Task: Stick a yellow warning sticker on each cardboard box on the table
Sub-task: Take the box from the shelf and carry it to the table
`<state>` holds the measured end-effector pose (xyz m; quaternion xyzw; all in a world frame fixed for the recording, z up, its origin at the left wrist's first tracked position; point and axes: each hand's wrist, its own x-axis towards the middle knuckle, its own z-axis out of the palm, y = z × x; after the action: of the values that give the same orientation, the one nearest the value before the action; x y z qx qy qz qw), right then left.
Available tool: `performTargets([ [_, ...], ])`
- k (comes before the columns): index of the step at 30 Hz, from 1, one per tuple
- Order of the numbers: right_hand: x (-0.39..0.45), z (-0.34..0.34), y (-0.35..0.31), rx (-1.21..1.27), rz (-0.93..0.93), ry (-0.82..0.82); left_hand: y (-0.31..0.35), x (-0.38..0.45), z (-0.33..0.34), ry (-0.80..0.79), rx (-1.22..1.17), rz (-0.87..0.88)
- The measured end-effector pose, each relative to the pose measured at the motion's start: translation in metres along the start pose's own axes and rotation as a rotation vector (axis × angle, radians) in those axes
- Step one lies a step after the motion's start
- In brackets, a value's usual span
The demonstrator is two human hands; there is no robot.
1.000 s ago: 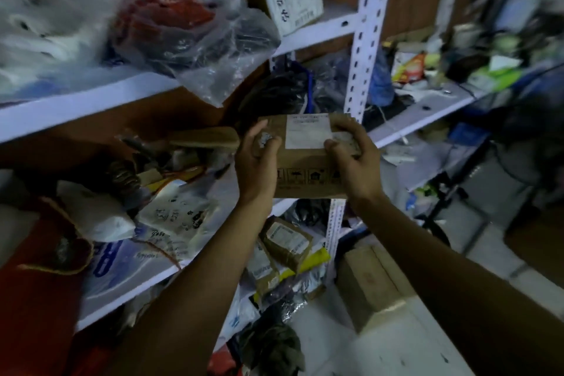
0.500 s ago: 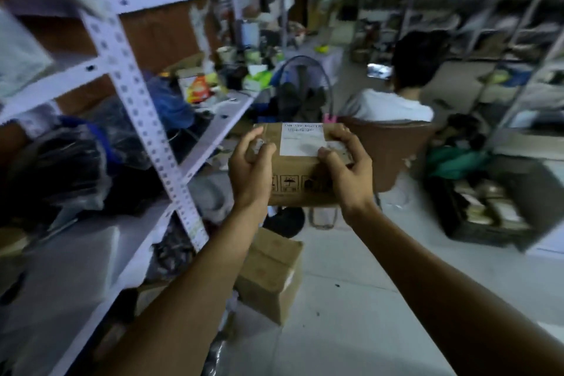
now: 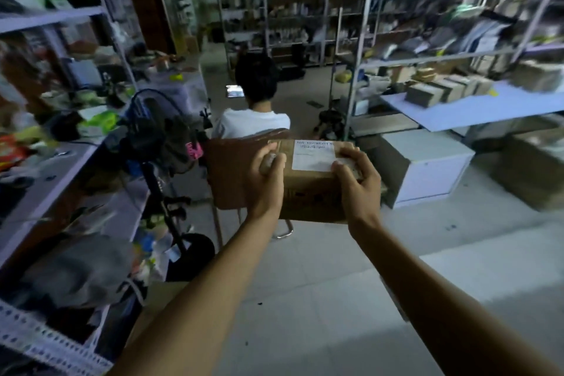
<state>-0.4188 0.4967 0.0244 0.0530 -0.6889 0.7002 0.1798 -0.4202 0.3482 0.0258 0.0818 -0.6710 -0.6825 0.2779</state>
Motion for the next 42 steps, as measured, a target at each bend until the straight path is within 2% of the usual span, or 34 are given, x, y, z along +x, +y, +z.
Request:
performTargets([
  [14, 0.09, -0.179, 0.049, -0.077, 0.073, 0.278, -0.041, -0.012, 0.223, -0.234, -0.036, -0.103],
  [27, 0.229, -0.275, 0.123, -0.17, 0.083, 0.619, -0.111, 0.056, 0.442, -0.481, -0.09, -0.117],
  [35, 0.339, -0.318, 0.163, -0.225, 0.116, 0.744, -0.148, 0.121, 0.563, -0.63, -0.123, -0.163],
  [38, 0.376, -0.341, 0.18, -0.26, 0.137, 0.738, -0.163, 0.134, 0.606, -0.683, -0.128, -0.183],
  [42, 0.416, -0.385, 0.207, -0.298, 0.179, 0.819, -0.187, 0.139, 0.674, -0.707, -0.111, -0.224],
])
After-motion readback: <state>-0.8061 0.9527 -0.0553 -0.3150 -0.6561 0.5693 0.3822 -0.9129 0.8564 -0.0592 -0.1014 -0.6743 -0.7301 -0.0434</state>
